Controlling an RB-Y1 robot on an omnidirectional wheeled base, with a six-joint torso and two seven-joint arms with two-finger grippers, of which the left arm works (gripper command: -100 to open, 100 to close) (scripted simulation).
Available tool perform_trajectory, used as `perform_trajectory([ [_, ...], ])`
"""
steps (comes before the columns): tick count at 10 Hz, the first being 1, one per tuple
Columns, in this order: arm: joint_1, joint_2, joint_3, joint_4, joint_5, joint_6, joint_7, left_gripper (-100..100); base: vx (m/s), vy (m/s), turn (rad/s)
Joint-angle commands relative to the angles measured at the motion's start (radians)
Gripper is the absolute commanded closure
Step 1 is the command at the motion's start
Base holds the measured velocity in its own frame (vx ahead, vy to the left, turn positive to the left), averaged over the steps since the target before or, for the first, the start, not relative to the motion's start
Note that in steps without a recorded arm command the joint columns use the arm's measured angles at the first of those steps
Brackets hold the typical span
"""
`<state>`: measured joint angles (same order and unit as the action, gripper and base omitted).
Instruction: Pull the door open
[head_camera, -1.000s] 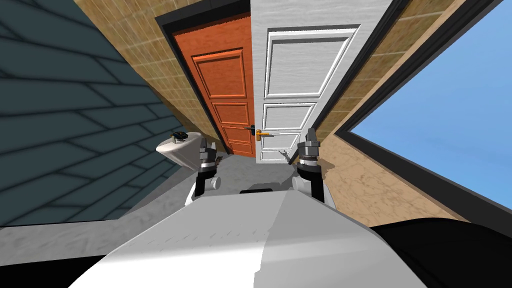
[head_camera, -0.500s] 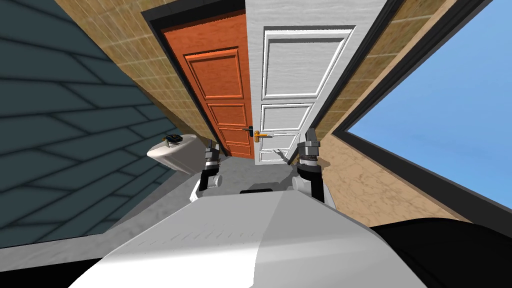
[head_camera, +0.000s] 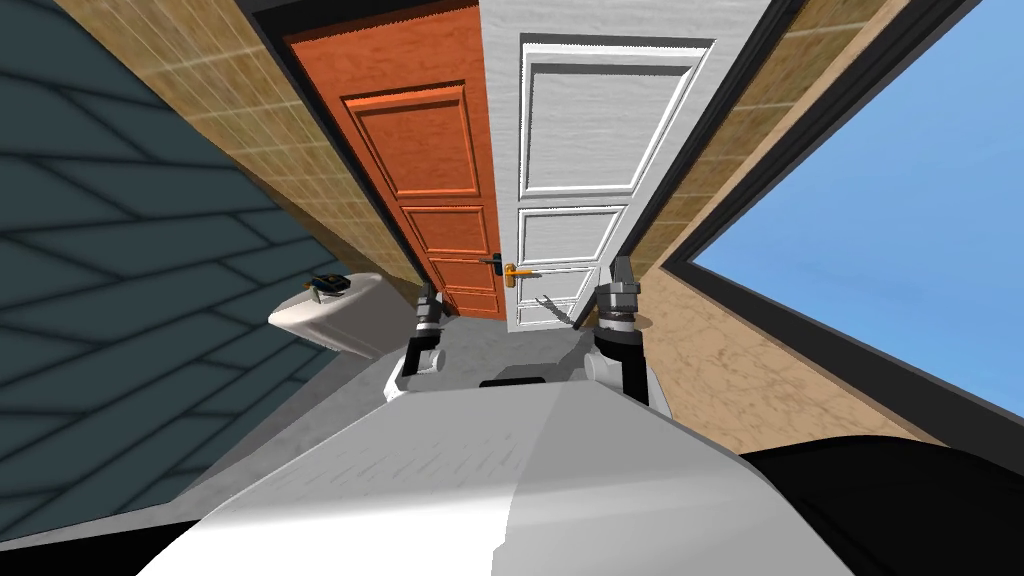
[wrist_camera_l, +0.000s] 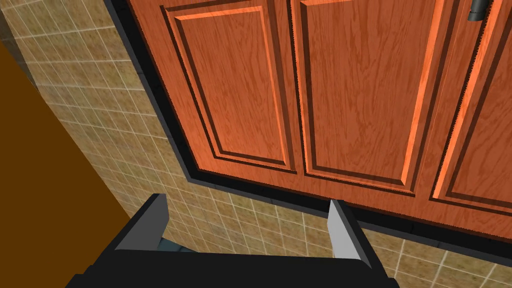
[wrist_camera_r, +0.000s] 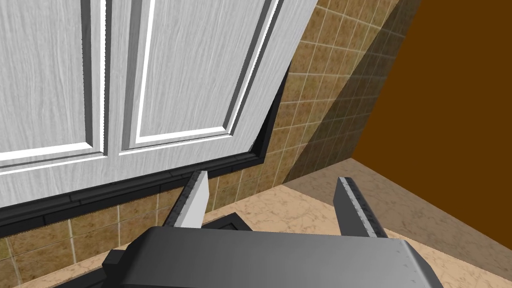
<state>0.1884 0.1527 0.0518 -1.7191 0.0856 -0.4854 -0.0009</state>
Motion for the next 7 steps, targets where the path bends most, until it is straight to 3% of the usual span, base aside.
perform_trajectory([
  [1,-0.029,0.009,0.002,0.05,0.002,0.008,0.01,-100,0.072,0.007,-0.105],
  [3,-0.044,0.015,0.003,0.084,0.003,0.015,0.017,-100,0.07,0.006,-0.067],
  [7,-0.103,0.038,0.005,0.199,0.008,0.041,0.044,-100,0.089,0.012,-0.091],
])
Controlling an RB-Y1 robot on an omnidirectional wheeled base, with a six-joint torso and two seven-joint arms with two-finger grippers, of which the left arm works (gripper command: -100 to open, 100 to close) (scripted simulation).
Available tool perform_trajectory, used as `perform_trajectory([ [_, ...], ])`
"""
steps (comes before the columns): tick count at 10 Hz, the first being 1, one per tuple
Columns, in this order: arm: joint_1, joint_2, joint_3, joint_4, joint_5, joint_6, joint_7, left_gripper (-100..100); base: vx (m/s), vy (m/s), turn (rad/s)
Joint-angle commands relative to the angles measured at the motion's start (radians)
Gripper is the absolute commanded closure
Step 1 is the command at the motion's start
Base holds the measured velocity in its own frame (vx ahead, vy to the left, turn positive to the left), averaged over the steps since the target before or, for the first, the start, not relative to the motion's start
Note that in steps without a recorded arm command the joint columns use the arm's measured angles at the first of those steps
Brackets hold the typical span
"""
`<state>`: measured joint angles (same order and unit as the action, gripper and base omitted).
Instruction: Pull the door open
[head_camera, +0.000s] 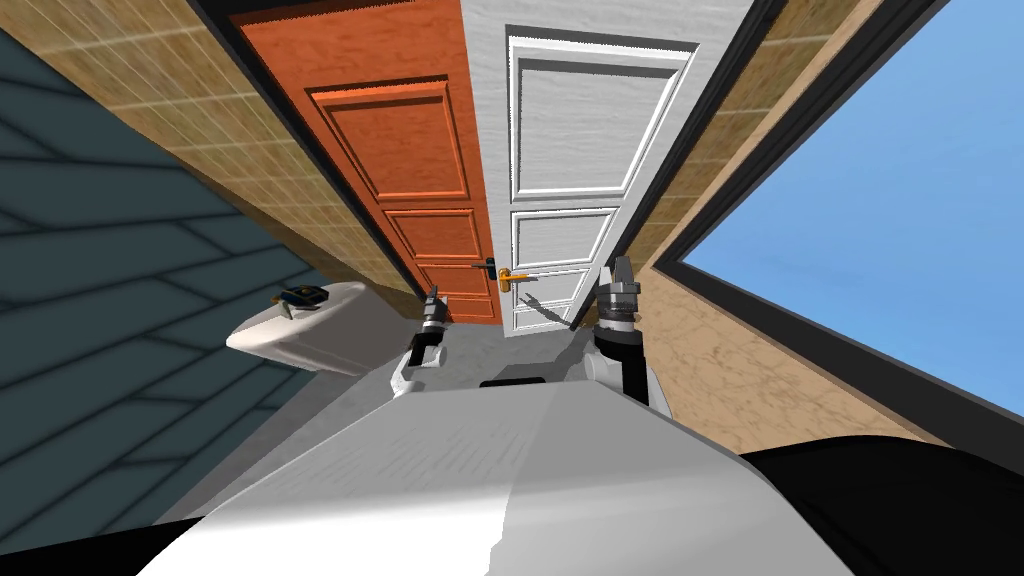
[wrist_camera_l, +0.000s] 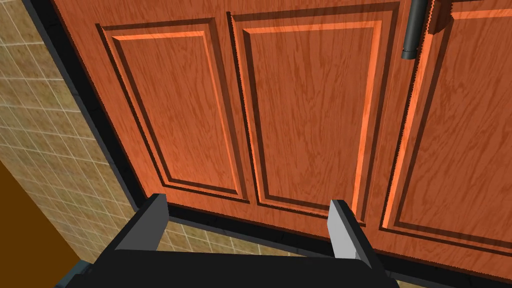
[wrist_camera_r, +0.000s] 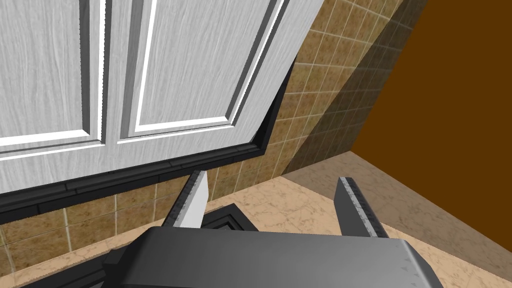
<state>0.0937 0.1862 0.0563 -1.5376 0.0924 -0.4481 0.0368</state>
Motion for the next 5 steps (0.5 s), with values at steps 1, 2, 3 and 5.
perform_trajectory([
  [1,-0.023,0.011,0.001,0.05,0.002,0.01,0.013,-100,0.111,0.013,-0.096],
  [2,-0.038,0.016,0.002,0.079,0.004,0.016,0.019,-100,0.097,0.01,-0.094],
  [3,-0.038,0.016,0.002,0.084,0.004,0.016,0.019,-100,0.055,0.01,-0.037],
  [5,-0.066,0.026,0.002,0.14,0.006,0.028,0.032,-100,0.06,0.005,-0.076],
])
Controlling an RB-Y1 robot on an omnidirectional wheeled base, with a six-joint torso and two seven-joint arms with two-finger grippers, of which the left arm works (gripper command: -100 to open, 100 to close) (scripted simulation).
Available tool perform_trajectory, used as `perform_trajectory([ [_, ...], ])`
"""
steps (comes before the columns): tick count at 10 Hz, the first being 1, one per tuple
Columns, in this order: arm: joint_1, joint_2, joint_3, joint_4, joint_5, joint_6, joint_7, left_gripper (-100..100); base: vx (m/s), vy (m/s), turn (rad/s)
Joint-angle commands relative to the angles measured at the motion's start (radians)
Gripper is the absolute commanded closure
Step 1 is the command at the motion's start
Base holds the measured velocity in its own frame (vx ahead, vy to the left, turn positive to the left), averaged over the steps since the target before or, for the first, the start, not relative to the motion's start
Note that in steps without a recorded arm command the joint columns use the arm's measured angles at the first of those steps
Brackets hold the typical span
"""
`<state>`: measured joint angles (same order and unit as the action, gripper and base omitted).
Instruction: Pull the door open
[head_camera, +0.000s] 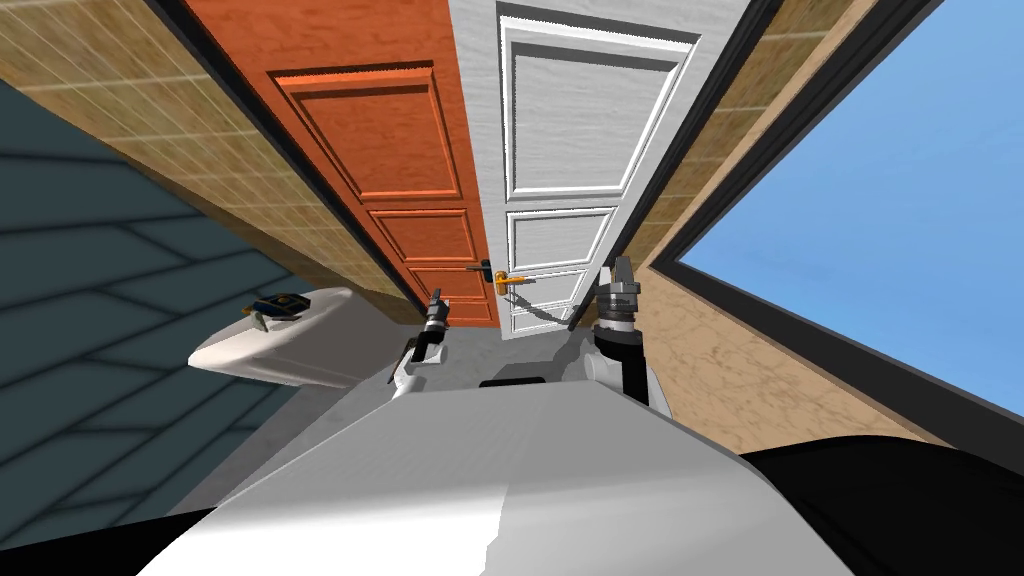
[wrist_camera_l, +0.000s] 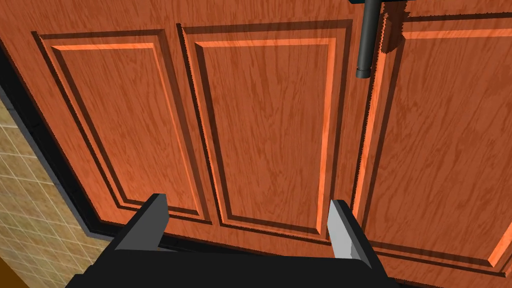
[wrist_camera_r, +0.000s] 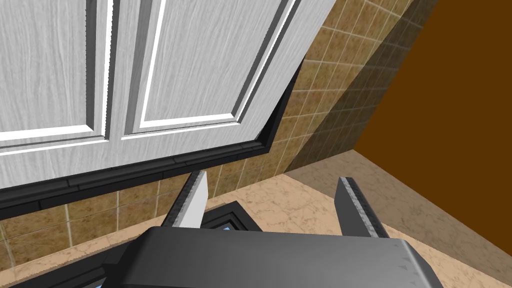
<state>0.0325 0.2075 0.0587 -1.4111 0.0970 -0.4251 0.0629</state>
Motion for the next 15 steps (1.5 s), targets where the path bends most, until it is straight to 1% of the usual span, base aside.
perform_trajectory([
  [1,-0.019,0.01,0.0,0.041,0.002,0.011,0.012,-100,0.083,0.006,-0.12],
  [5,-0.071,0.027,0.001,0.144,0.006,0.033,0.035,-100,0.107,0.014,-0.092],
  [9,-0.116,0.04,-0.001,0.231,0.009,0.051,0.055,-100,0.097,0.009,-0.082],
  [10,-0.116,0.04,-0.001,0.231,0.009,0.051,0.055,-100,0.069,0.003,-0.029],
  [11,-0.135,0.044,-0.002,0.266,0.01,0.058,0.063,-100,0.087,0.0,-0.118],
  [12,-0.145,0.047,-0.003,0.283,0.011,0.062,0.066,-100,0.113,-0.003,-0.099],
  [15,-0.188,0.05,-0.012,0.355,0.012,0.077,0.083,-100,0.146,-0.001,-0.122],
])
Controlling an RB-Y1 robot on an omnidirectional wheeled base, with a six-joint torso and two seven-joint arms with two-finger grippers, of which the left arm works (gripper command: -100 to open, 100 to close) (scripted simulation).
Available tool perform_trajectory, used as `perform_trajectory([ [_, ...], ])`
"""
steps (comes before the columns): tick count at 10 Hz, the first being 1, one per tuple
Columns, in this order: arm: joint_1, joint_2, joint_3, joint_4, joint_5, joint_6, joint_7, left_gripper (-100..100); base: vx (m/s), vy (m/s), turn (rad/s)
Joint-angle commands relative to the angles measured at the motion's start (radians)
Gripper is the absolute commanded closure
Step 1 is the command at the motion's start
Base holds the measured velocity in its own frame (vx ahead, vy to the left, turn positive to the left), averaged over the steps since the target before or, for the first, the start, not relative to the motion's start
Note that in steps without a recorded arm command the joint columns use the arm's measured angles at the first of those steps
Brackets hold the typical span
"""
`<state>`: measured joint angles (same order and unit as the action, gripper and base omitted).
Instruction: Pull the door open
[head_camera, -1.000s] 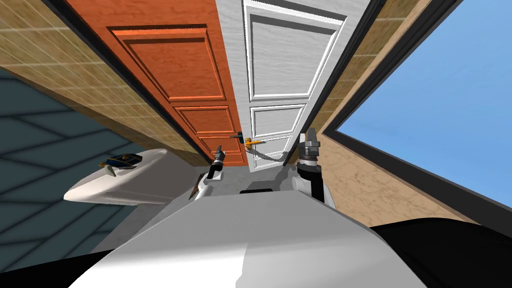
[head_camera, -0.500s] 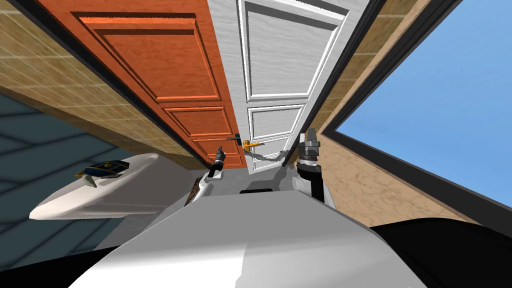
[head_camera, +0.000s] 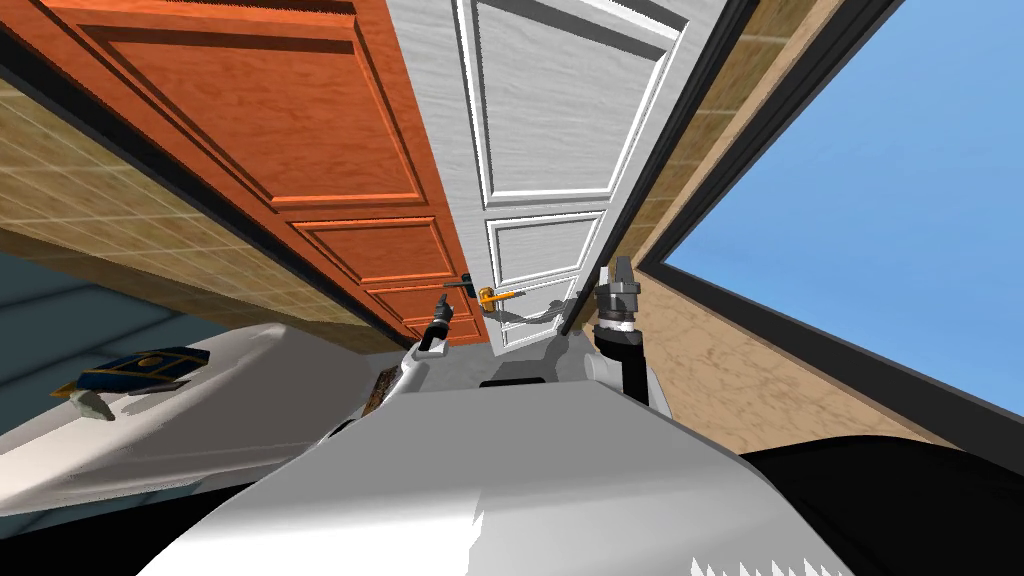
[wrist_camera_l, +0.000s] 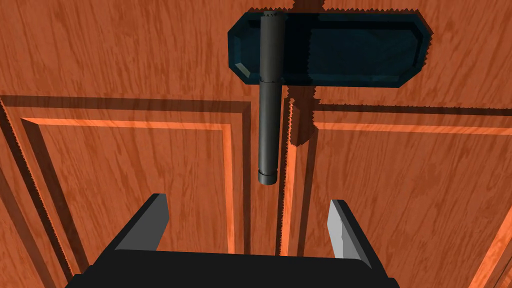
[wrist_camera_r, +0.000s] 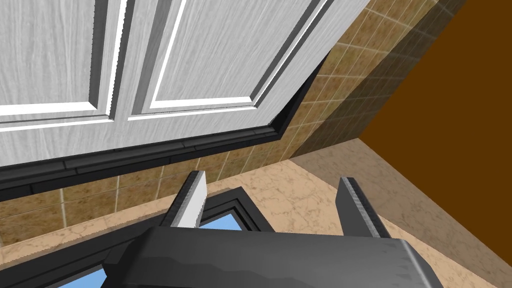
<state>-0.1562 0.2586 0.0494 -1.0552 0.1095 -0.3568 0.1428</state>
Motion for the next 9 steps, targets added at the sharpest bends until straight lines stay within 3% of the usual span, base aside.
perform_trajectory([
  [1,0.0,0.0,0.0,0.0,0.0,0.0,0.0,-100,0.077,-0.014,-0.024],
  [3,0.022,0.051,0.048,0.038,0.013,-0.011,0.012,-100,-0.017,0.029,-0.049],
  [6,0.038,0.093,0.089,0.073,0.026,-0.026,0.024,-100,0.009,-0.005,-0.108],
  [9,0.047,0.141,0.137,0.12,0.045,-0.049,0.044,-100,0.113,0.006,-0.197],
])
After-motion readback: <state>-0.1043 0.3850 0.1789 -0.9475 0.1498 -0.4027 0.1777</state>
